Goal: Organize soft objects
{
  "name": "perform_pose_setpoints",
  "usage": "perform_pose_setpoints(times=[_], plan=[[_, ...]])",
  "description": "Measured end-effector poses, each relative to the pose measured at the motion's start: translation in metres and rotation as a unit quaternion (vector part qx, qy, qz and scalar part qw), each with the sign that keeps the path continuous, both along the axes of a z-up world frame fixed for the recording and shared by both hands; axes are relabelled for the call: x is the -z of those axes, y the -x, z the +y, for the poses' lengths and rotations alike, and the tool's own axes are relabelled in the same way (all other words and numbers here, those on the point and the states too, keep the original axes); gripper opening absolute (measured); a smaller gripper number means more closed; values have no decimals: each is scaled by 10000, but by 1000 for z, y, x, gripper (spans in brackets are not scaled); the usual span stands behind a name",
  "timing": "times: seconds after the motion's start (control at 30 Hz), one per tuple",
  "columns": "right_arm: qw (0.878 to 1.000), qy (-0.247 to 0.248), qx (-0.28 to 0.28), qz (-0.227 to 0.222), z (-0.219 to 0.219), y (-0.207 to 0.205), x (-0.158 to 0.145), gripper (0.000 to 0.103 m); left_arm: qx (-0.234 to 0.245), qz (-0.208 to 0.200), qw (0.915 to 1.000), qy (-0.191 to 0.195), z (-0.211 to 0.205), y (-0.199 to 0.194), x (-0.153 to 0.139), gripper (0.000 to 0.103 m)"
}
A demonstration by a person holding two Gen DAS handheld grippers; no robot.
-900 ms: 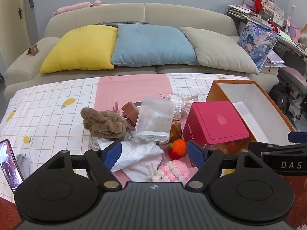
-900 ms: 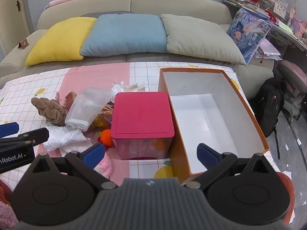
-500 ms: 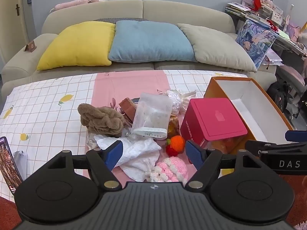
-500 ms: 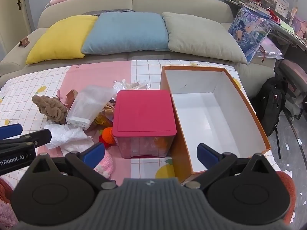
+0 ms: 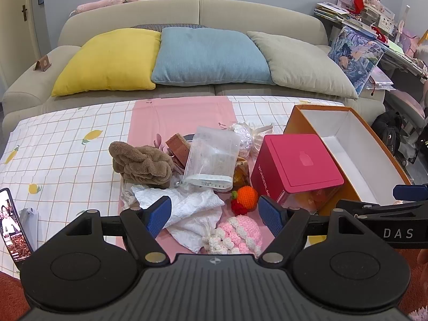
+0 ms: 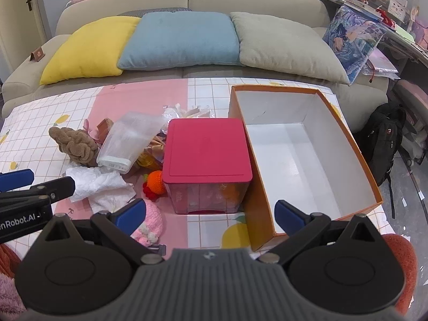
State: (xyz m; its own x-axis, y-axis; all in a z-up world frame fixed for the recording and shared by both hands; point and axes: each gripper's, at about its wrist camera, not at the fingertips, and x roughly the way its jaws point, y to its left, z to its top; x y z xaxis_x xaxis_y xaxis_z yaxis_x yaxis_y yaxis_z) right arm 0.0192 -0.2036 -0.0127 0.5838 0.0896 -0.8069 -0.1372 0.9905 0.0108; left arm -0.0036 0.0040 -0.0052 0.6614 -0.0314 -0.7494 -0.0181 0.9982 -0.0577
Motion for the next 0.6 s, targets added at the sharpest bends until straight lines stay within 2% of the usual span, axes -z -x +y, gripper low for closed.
perform_pose_setpoints(times=[0.6], plan=[[10000,-8,33,72,-1,-1,-2,100,27,-6,10000,-12,-2,1,-2,87]])
